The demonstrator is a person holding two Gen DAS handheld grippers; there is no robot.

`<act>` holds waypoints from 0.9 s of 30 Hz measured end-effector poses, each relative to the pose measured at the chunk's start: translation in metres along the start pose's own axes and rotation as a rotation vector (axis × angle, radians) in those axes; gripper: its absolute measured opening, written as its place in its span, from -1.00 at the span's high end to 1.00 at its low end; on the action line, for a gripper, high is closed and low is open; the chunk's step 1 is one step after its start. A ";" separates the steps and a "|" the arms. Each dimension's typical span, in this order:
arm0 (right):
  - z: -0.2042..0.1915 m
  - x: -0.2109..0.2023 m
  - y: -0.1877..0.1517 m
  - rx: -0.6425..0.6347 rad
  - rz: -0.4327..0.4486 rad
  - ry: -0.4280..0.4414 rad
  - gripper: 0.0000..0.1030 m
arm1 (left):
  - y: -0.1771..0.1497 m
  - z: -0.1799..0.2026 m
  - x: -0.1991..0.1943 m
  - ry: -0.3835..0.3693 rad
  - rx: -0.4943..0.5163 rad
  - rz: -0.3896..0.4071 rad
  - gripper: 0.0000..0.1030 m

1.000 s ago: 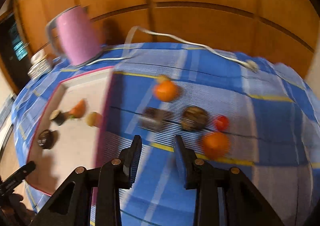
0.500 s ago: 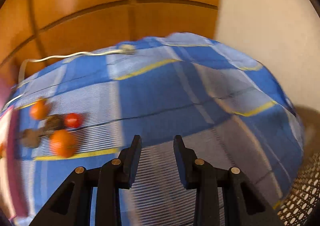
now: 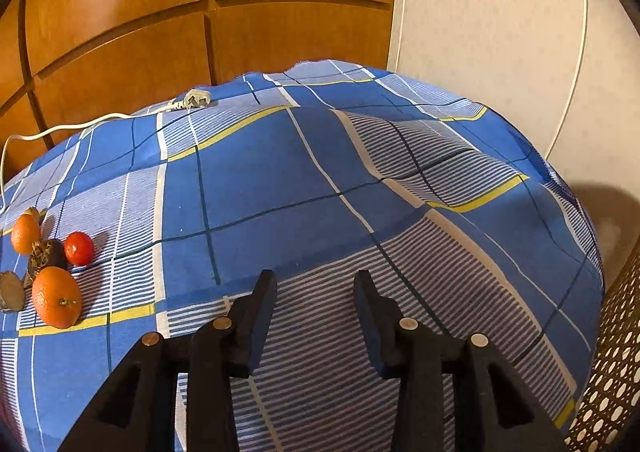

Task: Organize fruits
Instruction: 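Move the left tool to the orange mandarin and close on it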

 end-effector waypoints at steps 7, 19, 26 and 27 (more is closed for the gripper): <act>0.005 0.001 0.001 0.041 -0.011 0.036 0.20 | 0.010 0.032 0.024 -0.057 -0.059 -0.046 -0.92; 0.023 0.007 0.000 0.096 -0.025 -0.051 -0.25 | 0.033 0.119 0.085 -0.165 0.118 -0.100 -0.86; 0.020 0.008 0.000 0.089 -0.019 -0.052 -0.32 | 0.036 0.166 0.153 -0.173 0.203 -0.201 -0.72; 0.020 0.009 0.000 0.087 -0.018 -0.053 -0.32 | 0.035 0.172 0.163 -0.173 0.213 -0.221 -0.64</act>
Point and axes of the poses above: each gripper's, at about its wrist camera, not at the fingertips, and x roughly the way its jaws point, z to its right, y to its top, the point moved 8 cm from there along x, roughly the way its jaws point, and after that the axes turned 13 degrees about -y, right-handed, at the moved point
